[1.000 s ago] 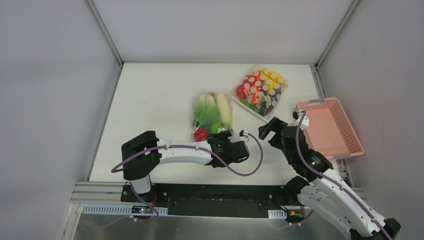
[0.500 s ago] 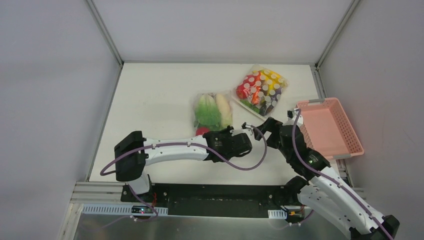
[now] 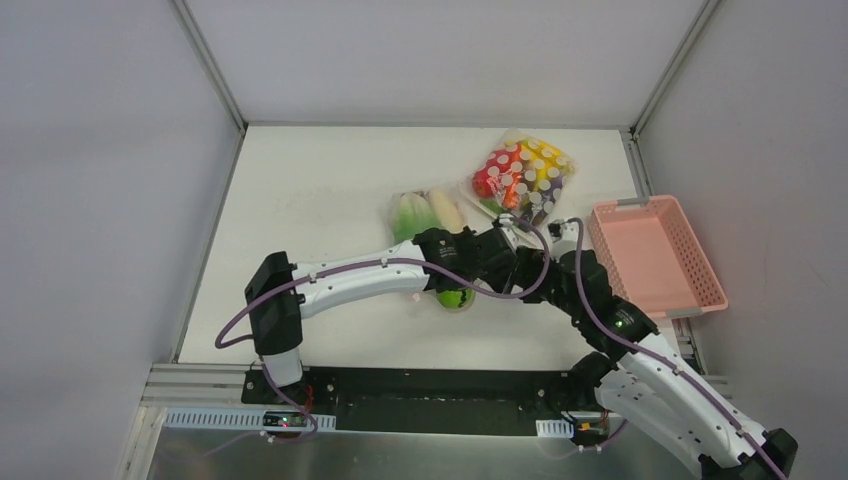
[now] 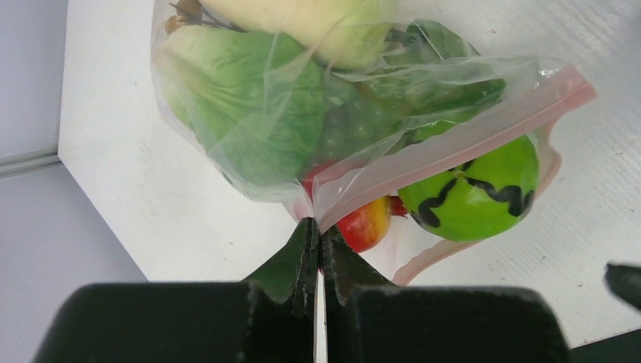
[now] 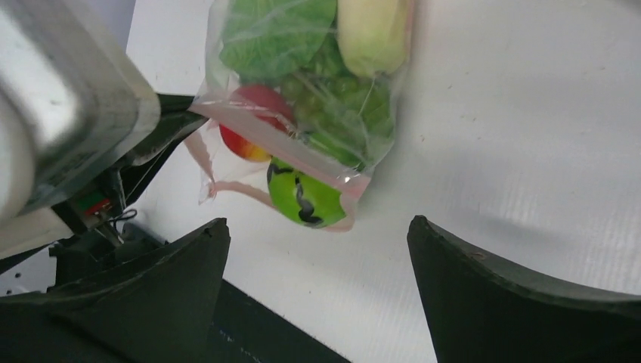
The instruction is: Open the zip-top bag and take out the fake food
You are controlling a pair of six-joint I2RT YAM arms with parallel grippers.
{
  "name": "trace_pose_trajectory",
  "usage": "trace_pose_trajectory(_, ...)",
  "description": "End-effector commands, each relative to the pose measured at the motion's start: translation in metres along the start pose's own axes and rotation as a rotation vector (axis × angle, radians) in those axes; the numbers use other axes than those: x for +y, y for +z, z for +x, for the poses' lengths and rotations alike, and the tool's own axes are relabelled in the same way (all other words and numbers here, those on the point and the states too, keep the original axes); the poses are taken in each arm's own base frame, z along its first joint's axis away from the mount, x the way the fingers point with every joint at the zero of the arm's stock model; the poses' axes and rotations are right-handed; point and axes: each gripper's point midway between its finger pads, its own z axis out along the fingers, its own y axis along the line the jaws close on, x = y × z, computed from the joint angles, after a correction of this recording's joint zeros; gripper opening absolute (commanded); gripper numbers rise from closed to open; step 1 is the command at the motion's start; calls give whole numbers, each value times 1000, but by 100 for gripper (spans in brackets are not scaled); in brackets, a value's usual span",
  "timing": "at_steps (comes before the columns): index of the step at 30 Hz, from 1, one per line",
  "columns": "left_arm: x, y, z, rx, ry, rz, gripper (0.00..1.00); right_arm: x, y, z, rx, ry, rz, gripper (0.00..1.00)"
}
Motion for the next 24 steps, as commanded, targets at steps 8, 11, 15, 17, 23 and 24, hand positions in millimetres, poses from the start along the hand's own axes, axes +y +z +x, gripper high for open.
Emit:
trace_pose_trajectory(8, -9, 6, -3, 64, -167, 190, 0, 46, 8, 43, 120, -123, -260, 87)
trace_pose_trajectory(11, -11, 7, -4, 66, -209, 236, 0, 51, 18, 46, 88, -151, -276, 84)
trace_pose_trajectory(15, -14, 10, -3, 78, -250, 279, 0, 59, 27, 49, 49, -204, -284, 80)
trace_pose_trajectory(17, -15, 10, -3, 83, -265, 297, 0, 61, 33, 46, 19, -238, -264, 79)
trace_pose_trajectory(23, -18, 12, -4, 90, -302, 340, 0, 65, 56, 50, -7, -327, -185, 78)
trace_pose_trajectory(24, -19, 11, -3, 93, -304, 345, 0, 60, 62, 50, -19, -333, -152, 79)
